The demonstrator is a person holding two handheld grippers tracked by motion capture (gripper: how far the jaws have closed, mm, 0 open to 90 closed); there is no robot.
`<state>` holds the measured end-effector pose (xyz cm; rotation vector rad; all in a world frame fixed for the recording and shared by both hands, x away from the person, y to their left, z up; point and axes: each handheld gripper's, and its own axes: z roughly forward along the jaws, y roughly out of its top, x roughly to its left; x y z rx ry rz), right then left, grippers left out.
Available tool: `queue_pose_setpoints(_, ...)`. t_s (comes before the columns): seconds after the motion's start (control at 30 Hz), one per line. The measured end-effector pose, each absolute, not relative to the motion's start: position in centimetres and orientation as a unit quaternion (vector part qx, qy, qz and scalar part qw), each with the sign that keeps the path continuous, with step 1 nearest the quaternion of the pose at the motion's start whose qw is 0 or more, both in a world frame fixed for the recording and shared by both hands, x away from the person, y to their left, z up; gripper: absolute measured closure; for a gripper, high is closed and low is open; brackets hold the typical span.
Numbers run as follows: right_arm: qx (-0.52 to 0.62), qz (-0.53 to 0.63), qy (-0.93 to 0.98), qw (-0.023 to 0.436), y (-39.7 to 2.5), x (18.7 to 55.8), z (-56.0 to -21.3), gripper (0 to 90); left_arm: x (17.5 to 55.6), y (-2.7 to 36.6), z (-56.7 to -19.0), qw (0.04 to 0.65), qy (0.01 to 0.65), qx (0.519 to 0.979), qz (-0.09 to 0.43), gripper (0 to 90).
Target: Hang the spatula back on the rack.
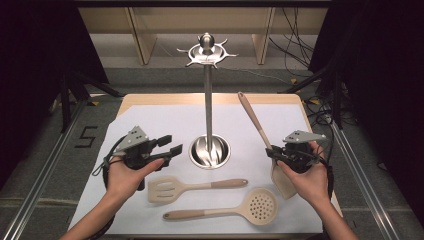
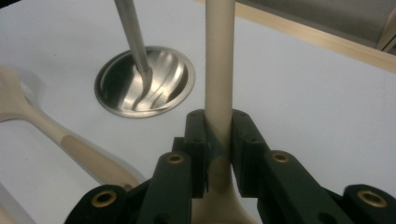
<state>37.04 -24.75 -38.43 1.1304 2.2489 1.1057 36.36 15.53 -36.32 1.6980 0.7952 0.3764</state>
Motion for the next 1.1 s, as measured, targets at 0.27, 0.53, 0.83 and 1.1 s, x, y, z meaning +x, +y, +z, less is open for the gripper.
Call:
queue_pose_setpoints(0.27, 0.390, 0.410, 0.801, 0.194, -23.0, 35.5, -37.8, 79.1, 38.0, 10.2, -33.8, 0.597, 0.294, 0.734, 0.134, 44.5)
queue_pose_setpoints(0.53, 0.357, 0.418, 0.812, 0.197, -21.5, 34.5, -37.4, 79.1, 39.3, 7.0, -33.3, 0.597, 0.299, 0.736, 0.111, 43.8)
queue_pose_setpoints(0.83, 0.338, 0.428, 0.814, 0.199, -20.4, 33.7, -37.1, 79.1, 40.7, 5.3, -33.8, 0.606, 0.315, 0.727, 0.071, 43.1)
queue_pose_setpoints(1.1, 0.331, 0.431, 0.819, 0.183, -19.4, 33.2, -37.0, 79.1, 40.8, 5.1, -33.9, 0.634, 0.327, 0.698, 0.054, 57.3)
